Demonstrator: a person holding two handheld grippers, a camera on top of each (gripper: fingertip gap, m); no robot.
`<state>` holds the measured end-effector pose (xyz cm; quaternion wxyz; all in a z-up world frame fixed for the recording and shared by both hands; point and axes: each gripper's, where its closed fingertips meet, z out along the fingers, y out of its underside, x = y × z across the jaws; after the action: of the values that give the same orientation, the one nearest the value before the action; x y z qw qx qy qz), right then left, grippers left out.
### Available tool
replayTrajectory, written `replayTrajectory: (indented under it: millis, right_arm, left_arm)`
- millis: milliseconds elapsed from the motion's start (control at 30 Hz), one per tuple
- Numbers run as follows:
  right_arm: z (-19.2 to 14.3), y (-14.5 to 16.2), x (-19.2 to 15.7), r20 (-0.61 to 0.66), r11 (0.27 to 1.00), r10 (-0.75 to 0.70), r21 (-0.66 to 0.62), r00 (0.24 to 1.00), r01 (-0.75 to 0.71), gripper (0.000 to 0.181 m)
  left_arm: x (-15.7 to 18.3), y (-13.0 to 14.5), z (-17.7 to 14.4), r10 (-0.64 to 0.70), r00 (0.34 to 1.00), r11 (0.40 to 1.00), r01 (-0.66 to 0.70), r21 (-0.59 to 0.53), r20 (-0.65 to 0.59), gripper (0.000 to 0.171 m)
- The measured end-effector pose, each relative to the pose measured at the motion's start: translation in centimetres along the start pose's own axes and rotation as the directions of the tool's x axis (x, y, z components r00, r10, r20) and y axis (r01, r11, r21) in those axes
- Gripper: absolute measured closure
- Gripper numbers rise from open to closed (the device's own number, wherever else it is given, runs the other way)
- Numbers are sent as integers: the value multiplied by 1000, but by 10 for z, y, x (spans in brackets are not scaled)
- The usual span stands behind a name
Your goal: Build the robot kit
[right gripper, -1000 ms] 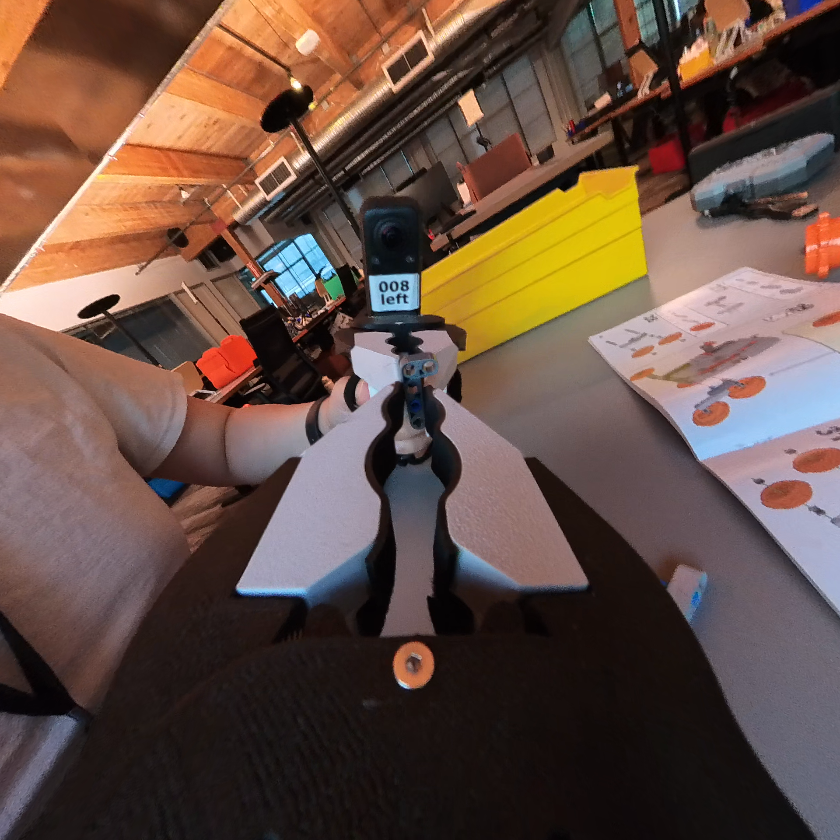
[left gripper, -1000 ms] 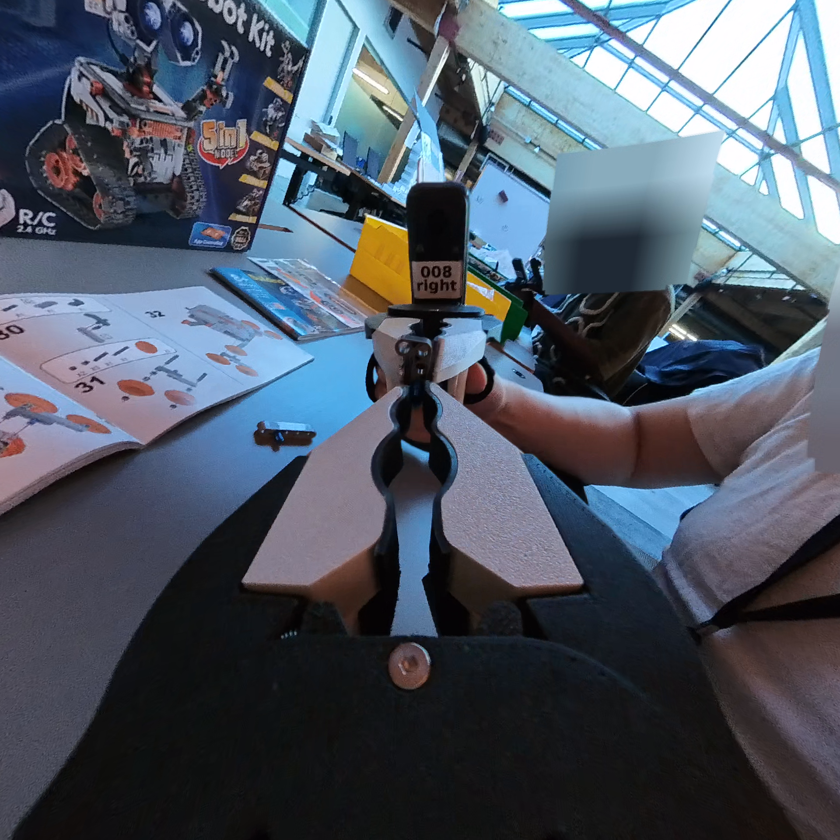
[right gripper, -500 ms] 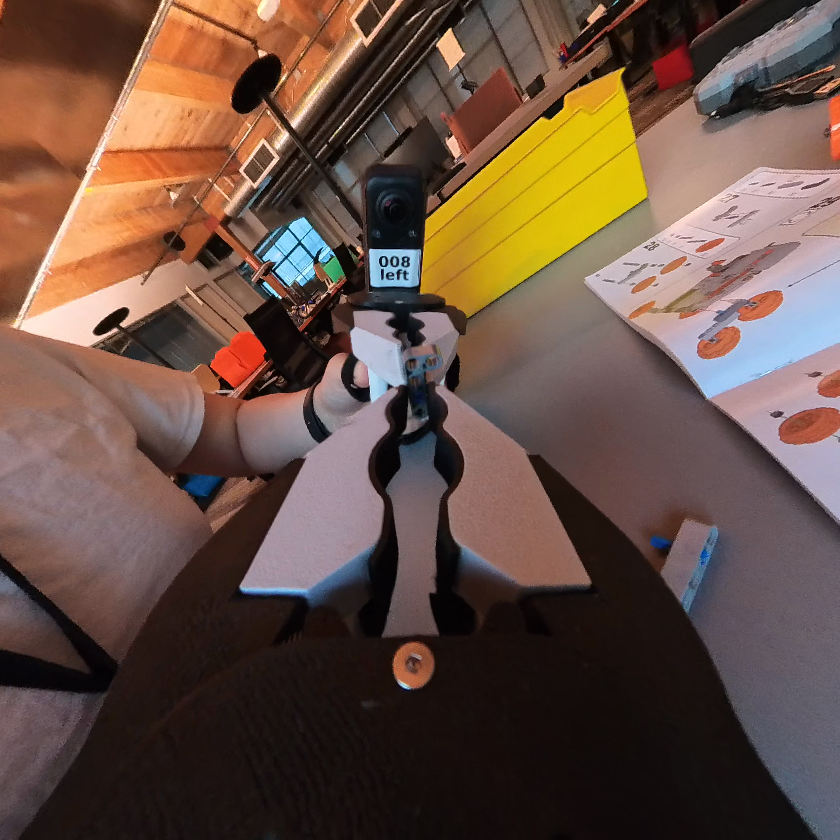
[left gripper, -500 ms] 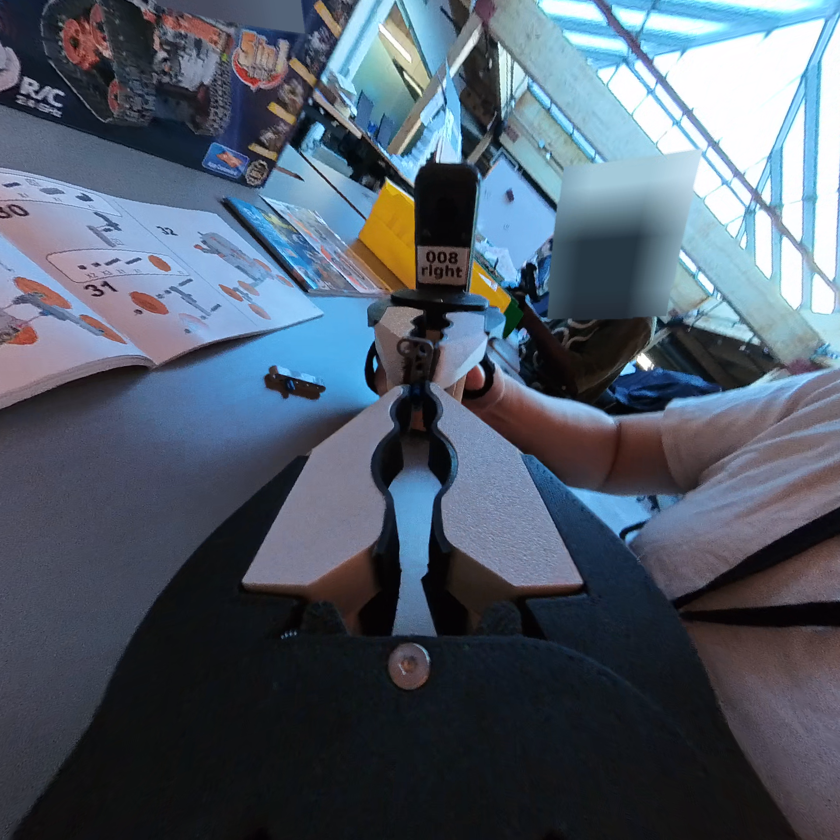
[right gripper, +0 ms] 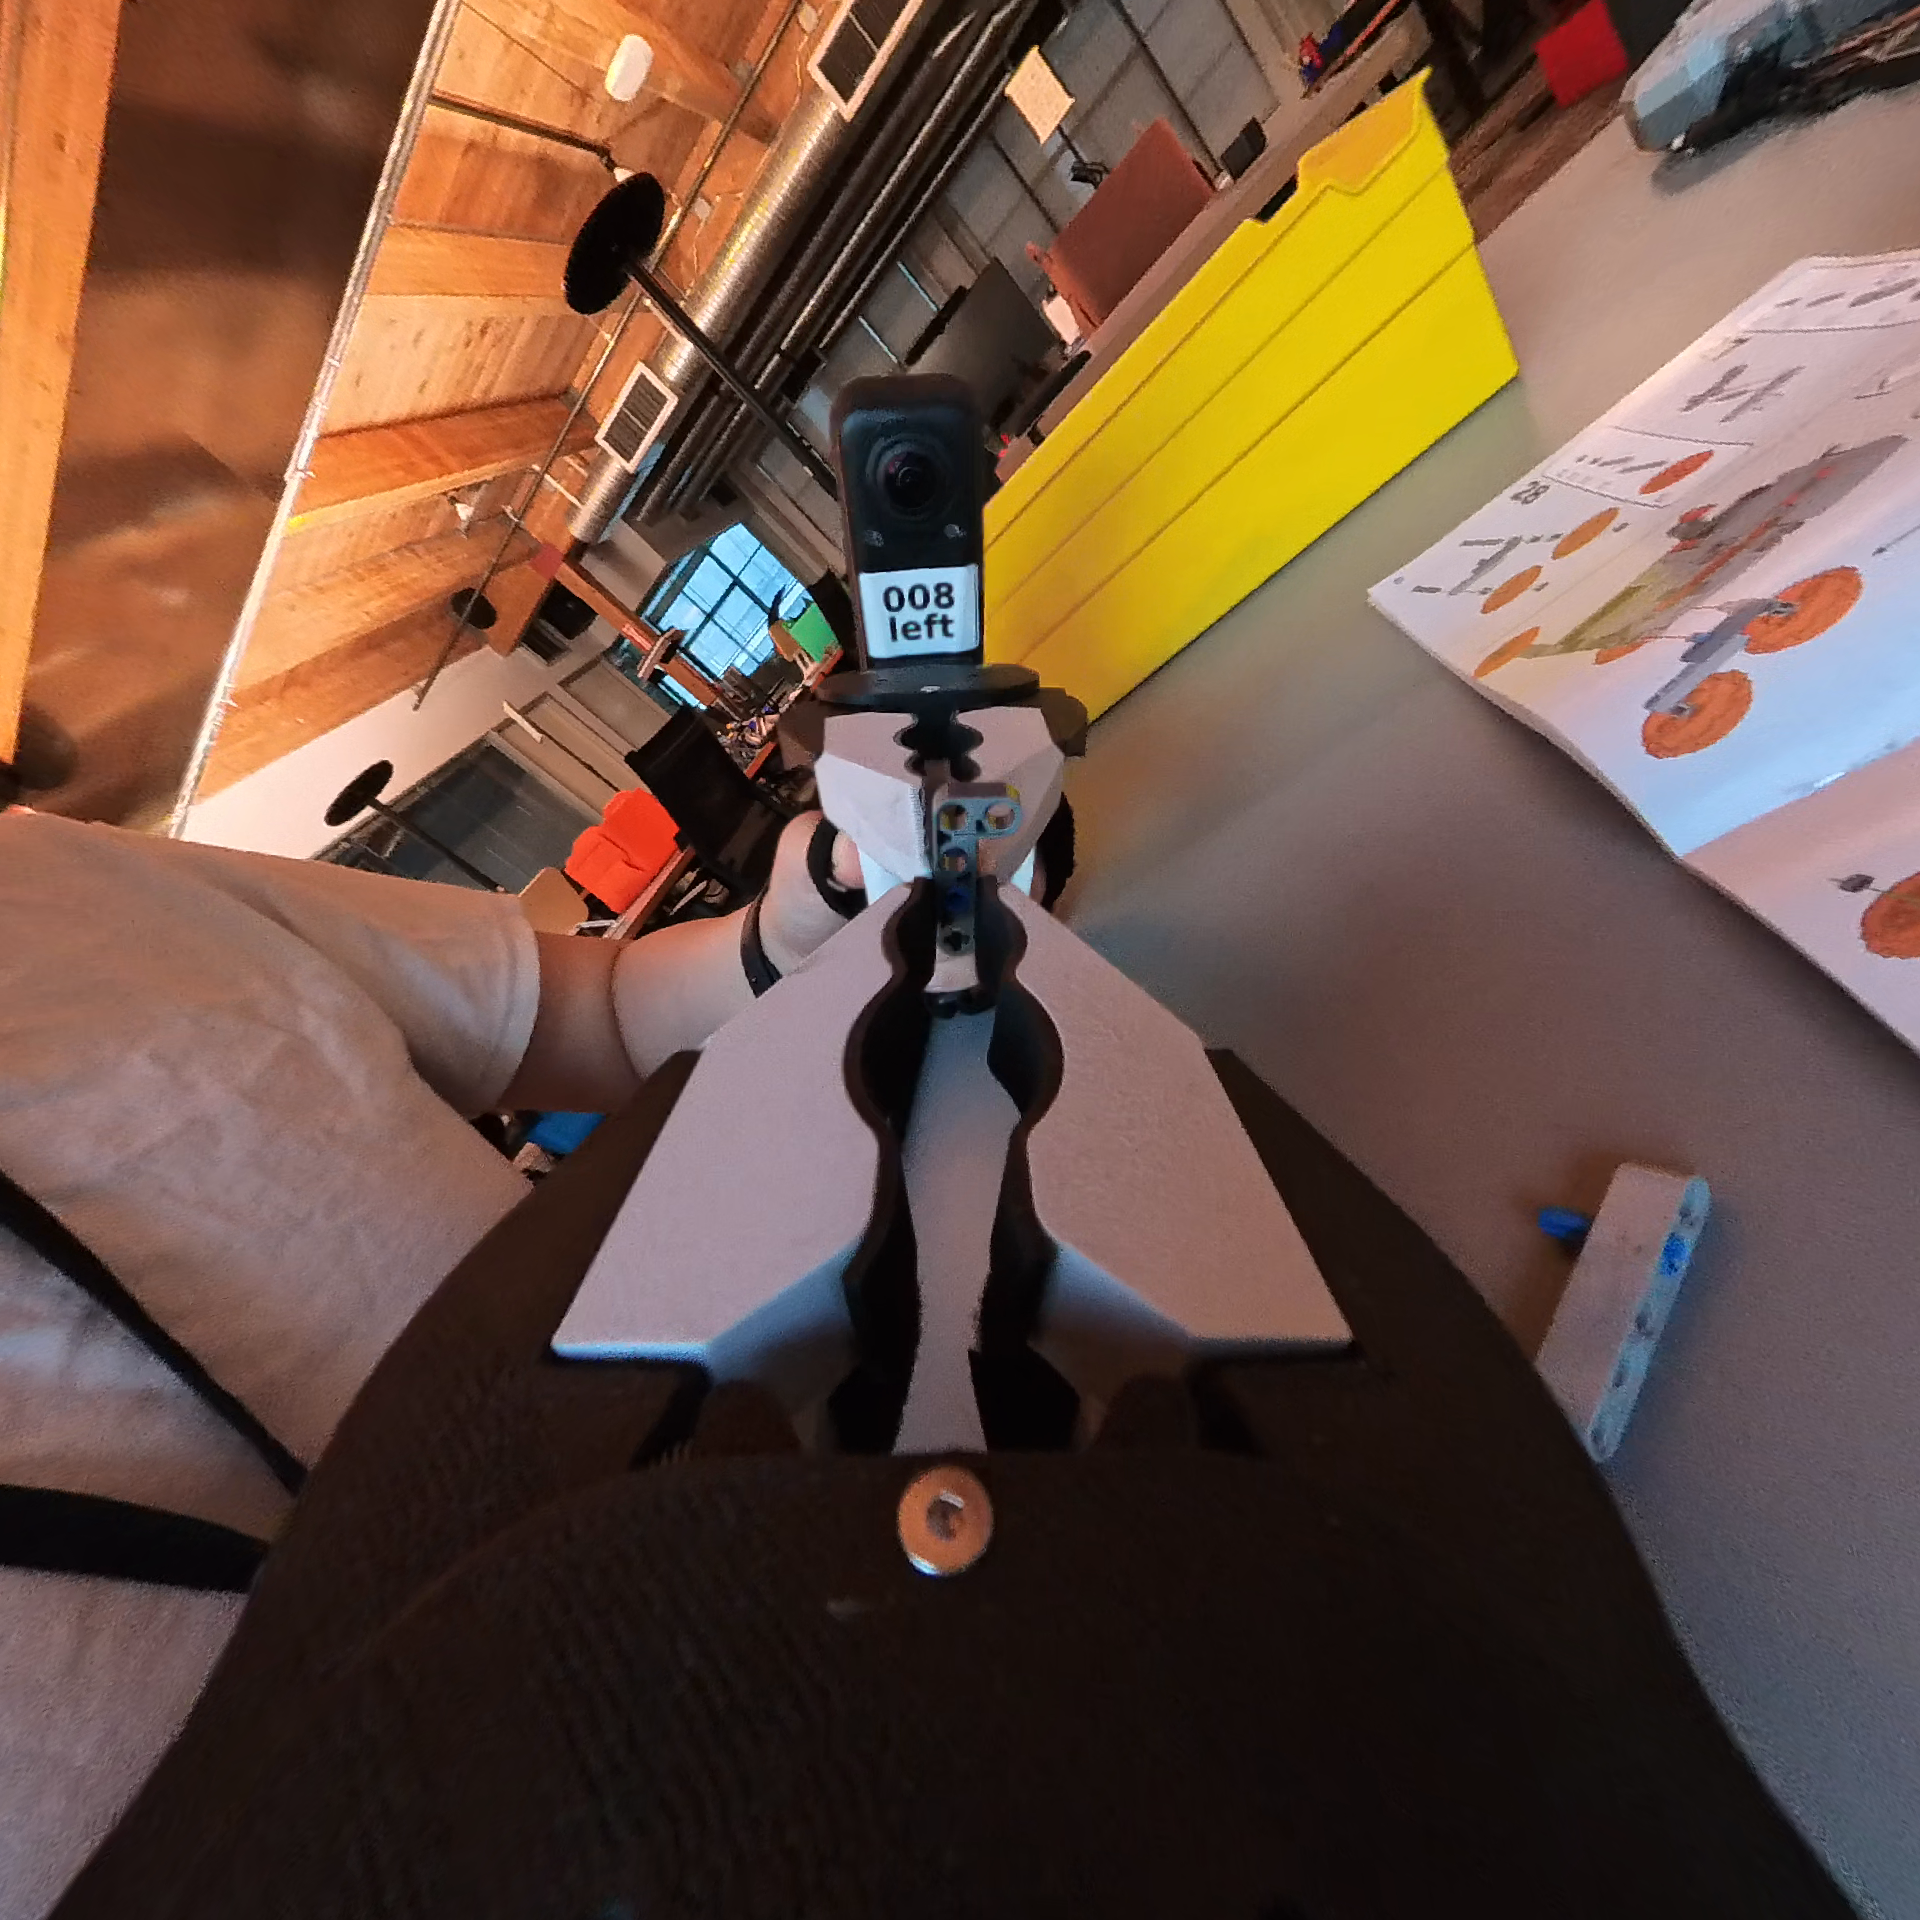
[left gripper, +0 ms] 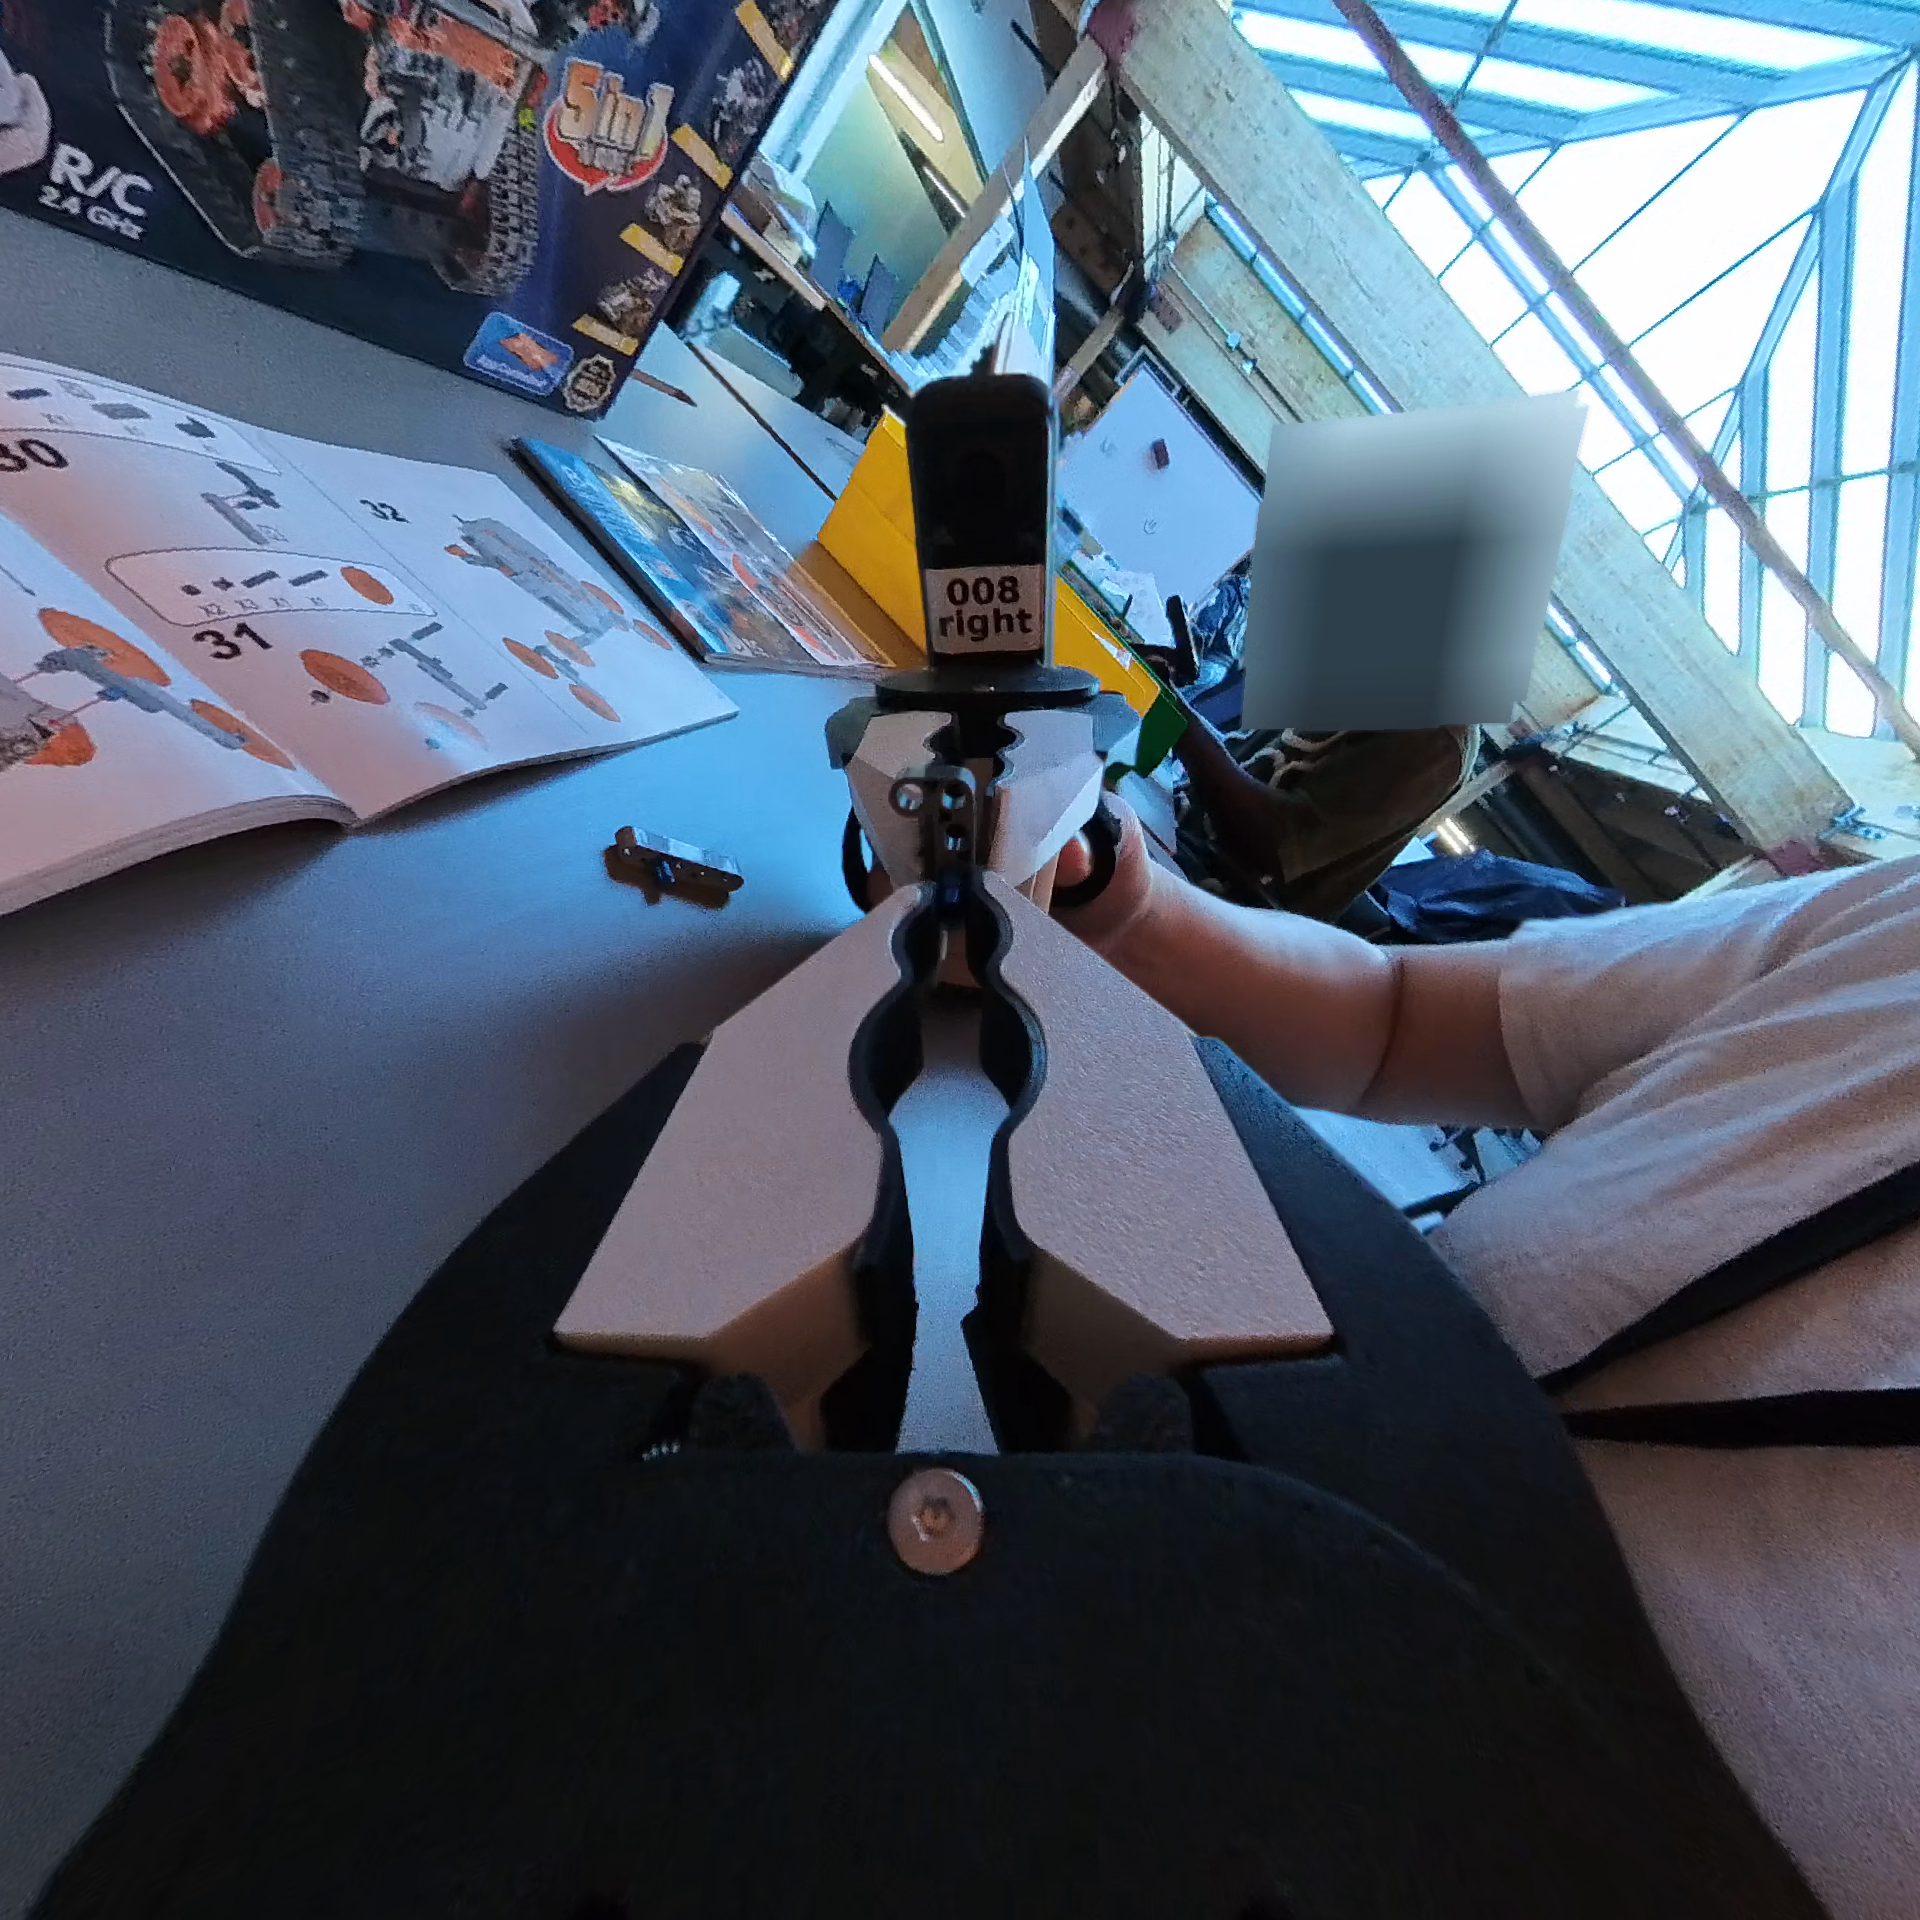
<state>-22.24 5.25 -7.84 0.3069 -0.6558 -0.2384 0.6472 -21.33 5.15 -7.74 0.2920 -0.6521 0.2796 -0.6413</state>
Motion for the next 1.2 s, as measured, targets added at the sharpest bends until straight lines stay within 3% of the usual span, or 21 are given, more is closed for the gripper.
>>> replayTrajectory:
  millis: [100, 133, 200, 233, 267, 300, 333, 400, 467, 567, 600, 667, 700, 733, 867, 967, 1033, 1100, 1200]
  right_arm:
    - [0, 5, -1, -19, 999, -41, -19, 999, 41, 176]
    - [-9, -2, 5, -52, 999, -32, 19, 998, 33, 175]
    - [-68, -43, 17, -69, 954, 69, 298, 995, -46, 177]
    - [-74, -40, 11, -60, 961, 30, 275, 998, -13, 177]
    - [-61, -30, -1, -26, 984, -23, 178, 999, 28, 176]
    - [-46, -19, -4, -29, 994, -68, 87, 997, 70, 175]
    - [-37, -14, -1, -53, 994, -98, 34, 994, 99, 175]
    - [-33, -18, -8, -3, 996, -74, 51, 997, 74, 175]
    - [-35, -19, 4, -70, 995, -82, 43, 994, 85, 175]
    - [-33, -25, 3, -39, 997, -45, 65, 998, 47, 175]
    - [-32, -24, 6, -61, 997, -57, 52, 997, 60, 175]
    - [-28, -19, 9, -59, 998, -53, 18, 997, 54, 175]
    - [-27, -19, 9, -53, 999, -41, 27, 998, 42, 175]
    - [-26, -16, 9, -40, 1000, -20, 20, 999, 21, 175]
    - [-26, -17, 6, -5, 999, 35, 36, 999, -35, 176]
    - [-24, -22, 2, 6, 995, 51, 81, 999, -51, 175]
    - [-18, -22, -5, 12, 997, 7, 79, 1000, -8, 175]
    - [-12, -20, -12, 13, 997, -46, 61, 999, 45, 176]
    - [-9, -17, -13, -17, 996, -79, 32, 997, 79, 176]
  left_arm:
    - [2, 4, -2, -13, 1000, 1000, 13, -21, -11, 171]
    - [-4, -2, -10, -22, 999, 999, 21, 27, 23, 170]
    - [-27, -51, -77, -146, 988, 918, 119, 378, 44, 171]
    - [-29, -44, -78, -147, 988, 933, 121, 338, 52, 171]
    - [-20, -23, -52, -94, 994, 981, 84, 173, 50, 170]
    - [-14, 6, -25, -45, 998, 998, 47, -43, 52, 170]
    - [-7, 23, -8, -4, 999, 987, 9, -158, 31, 170]
    - [-5, 37, 3, 18, 999, 971, -10, -240, 28, 170]
    - [-9, 37, 1, -75, 997, 969, 78, -236, 20, 170]
    - [-15, 38, -1, -230, 973, 945, 229, -233, 25, 170]
    - [-19, 41, -1, -221, 973, 939, 229, -255, 61, 169]
    - [-25, 51, -2, -164, 977, 922, 202, -330, 138, 143]
    - [-26, 52, -3, -137, 977, 916, 187, -354, 161, 137]
    - [-26, 49, -5, -111, 977, 917, 171, -361, 180, 122]
    - [-48, 32, -30, 118, 921, 899, 60, -434, 372, 95]
    - [-44, 9, -36, 194, 906, 916, -30, -400, 377, 103]
    - [-10, -14, -19, 139, 968, 966, -85, -244, 210, 132]
    - [15, -28, 1, 69, 997, 992, -63, -113, 47, 138]
    - [16, -16, 24, 24, 1000, 983, -26, -183, -17, 143]
